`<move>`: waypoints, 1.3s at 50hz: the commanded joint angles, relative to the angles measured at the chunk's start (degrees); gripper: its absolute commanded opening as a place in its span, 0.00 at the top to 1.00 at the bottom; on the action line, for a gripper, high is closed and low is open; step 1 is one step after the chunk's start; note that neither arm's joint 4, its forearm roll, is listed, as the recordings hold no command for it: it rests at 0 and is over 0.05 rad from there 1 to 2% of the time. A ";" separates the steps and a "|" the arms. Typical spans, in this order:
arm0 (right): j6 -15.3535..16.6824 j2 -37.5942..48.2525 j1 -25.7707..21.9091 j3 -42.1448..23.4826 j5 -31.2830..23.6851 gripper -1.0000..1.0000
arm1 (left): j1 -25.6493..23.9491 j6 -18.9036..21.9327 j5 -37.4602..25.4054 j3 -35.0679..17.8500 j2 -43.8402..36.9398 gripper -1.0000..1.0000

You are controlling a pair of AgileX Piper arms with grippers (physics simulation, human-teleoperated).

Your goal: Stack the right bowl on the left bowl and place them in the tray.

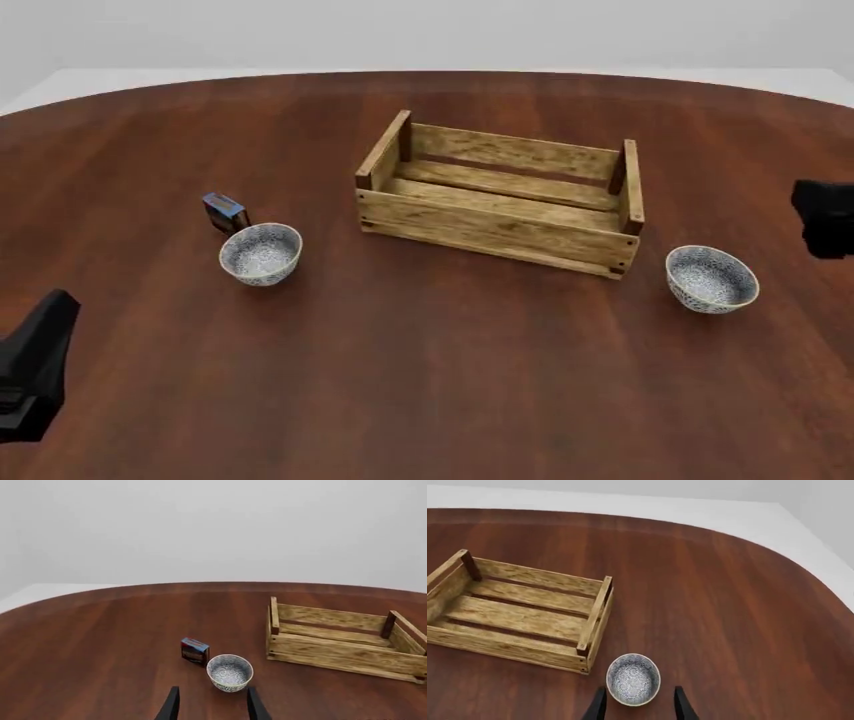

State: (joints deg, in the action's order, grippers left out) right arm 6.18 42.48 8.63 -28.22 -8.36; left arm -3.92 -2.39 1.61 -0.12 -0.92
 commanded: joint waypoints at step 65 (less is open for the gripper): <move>-0.30 32.46 0.75 -14.50 -3.11 0.00 | 0.25 -1.70 0.39 -0.43 -1.09 0.00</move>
State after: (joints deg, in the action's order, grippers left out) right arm 10.24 73.36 11.16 -43.24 -13.47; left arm -3.22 -4.48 2.67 -0.70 -3.06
